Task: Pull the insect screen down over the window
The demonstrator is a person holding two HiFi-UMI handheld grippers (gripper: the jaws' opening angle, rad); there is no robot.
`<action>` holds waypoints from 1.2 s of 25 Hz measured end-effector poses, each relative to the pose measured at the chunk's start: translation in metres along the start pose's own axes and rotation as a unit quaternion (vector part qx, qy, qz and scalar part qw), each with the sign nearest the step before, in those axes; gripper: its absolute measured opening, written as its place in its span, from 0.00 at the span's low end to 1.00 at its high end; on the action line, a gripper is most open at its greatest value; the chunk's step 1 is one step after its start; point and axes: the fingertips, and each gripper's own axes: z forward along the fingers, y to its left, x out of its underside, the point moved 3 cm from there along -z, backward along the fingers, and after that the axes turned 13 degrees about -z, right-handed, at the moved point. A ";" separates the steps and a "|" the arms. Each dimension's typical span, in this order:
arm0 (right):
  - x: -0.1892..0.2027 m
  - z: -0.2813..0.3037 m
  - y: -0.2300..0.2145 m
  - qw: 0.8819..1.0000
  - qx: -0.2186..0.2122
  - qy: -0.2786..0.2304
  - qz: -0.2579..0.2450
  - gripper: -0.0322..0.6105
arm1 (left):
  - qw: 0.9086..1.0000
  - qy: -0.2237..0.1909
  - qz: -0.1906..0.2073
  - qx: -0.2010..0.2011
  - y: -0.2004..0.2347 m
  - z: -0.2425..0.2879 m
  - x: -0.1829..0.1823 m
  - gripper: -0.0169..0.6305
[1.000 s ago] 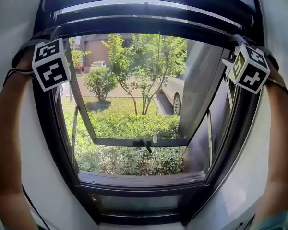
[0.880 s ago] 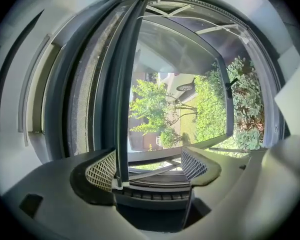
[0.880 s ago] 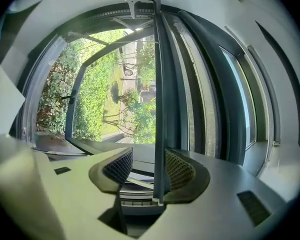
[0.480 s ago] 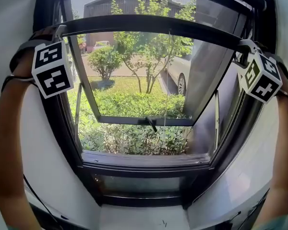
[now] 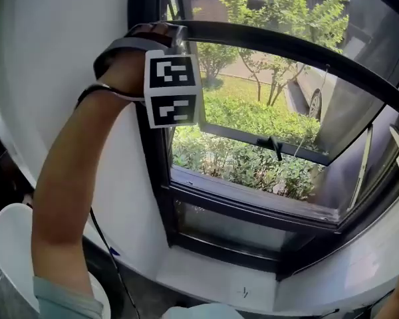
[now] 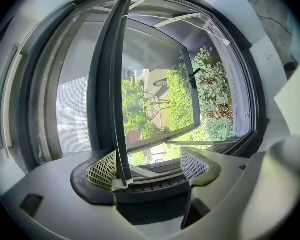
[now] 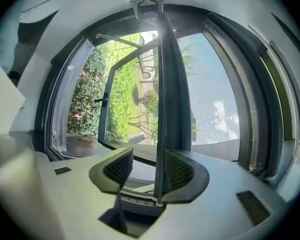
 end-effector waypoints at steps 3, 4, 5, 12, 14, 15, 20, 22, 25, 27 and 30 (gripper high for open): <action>-0.006 -0.001 0.022 1.000 -0.017 -0.003 -0.002 0.36 | 1.000 0.006 0.008 0.008 -0.020 -0.004 0.002 0.64; -0.008 -0.001 0.029 1.000 -0.022 -0.003 -0.002 0.36 | 1.000 0.011 0.017 0.008 -0.028 -0.004 0.003 0.64; -0.010 -0.001 0.036 1.000 -0.028 -0.004 -0.002 0.36 | 1.000 0.013 0.027 0.007 -0.037 -0.004 0.005 0.64; -0.024 -0.003 0.087 0.998 -0.065 -0.009 -0.006 0.36 | 0.999 -0.005 0.023 0.042 -0.096 0.000 0.018 0.64; -0.028 -0.001 0.104 0.997 -0.077 -0.013 -0.009 0.36 | 0.998 -0.006 0.025 0.056 -0.113 -0.002 0.020 0.64; -0.031 0.000 0.112 0.996 -0.083 -0.015 -0.012 0.36 | 0.998 -0.005 0.026 0.062 -0.123 -0.003 0.022 0.64; -0.052 0.011 0.154 0.993 -0.108 -0.033 -0.030 0.35 | 0.995 0.003 0.019 0.096 -0.170 -0.006 0.036 0.64; -0.057 0.012 0.173 0.991 -0.124 -0.036 -0.028 0.35 | 0.993 0.003 0.019 0.114 -0.191 -0.005 0.038 0.64; -0.060 0.010 0.203 0.988 -0.147 -0.040 -0.023 0.35 | 0.990 -0.004 0.019 0.141 -0.222 -0.004 0.035 0.64; -0.063 0.012 0.215 0.987 -0.153 -0.045 -0.020 0.35 | 0.989 -0.003 0.019 0.147 -0.233 -0.003 0.036 0.64; -0.065 0.014 0.224 0.986 -0.160 -0.048 -0.016 0.35 | 0.989 -0.001 0.017 0.150 -0.240 -0.004 0.037 0.64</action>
